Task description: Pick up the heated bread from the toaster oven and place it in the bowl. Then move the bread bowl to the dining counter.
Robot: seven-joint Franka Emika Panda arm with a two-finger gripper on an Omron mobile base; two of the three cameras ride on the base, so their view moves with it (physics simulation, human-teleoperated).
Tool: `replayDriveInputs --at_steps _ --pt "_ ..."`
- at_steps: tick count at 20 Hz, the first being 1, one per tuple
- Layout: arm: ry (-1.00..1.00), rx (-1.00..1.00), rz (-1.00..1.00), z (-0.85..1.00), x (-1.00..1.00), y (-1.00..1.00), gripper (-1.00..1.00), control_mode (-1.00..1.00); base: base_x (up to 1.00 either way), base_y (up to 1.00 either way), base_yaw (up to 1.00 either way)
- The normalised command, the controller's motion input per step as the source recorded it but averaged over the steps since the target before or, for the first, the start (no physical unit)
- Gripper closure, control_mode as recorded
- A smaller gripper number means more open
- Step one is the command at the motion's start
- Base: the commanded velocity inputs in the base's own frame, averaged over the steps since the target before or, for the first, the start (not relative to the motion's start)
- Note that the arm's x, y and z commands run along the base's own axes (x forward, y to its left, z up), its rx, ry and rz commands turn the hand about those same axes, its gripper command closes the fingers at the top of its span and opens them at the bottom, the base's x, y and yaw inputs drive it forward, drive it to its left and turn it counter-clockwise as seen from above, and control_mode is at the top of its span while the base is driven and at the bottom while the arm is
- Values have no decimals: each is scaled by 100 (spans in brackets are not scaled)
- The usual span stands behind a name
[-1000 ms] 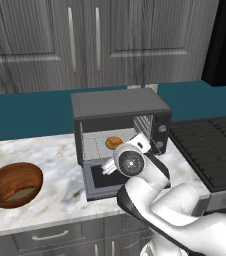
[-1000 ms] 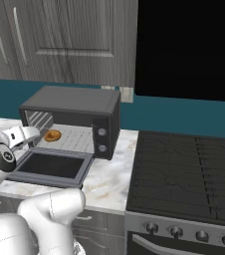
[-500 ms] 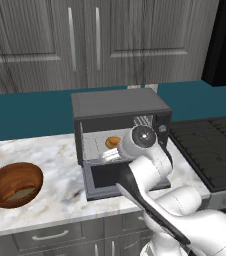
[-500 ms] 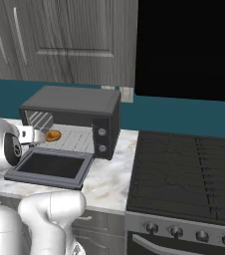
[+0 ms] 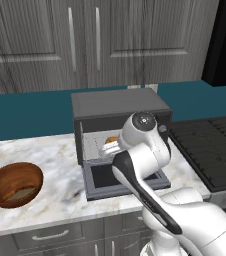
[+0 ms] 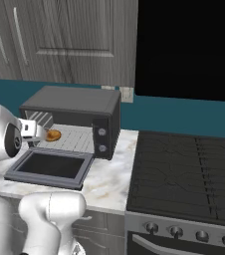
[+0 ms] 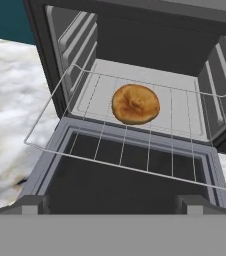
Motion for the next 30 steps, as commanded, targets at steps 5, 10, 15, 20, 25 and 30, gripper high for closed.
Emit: replayDriveInputs --at_steps 5,10,15,20,25,30 --pt "0 0 0 0 0 0 -100 -100 0 0 0" --pt "0 0 0 0 0 0 -100 -100 0 0 0" --pt "0 0 0 0 11 0 -100 -100 0 0 0" --pt "4 1 0 0 38 -4 -100 -100 0 0 0" --pt "8 0 0 0 43 0 -100 -100 0 0 0" --pt "9 0 0 0 43 0 -100 -100 0 0 0"
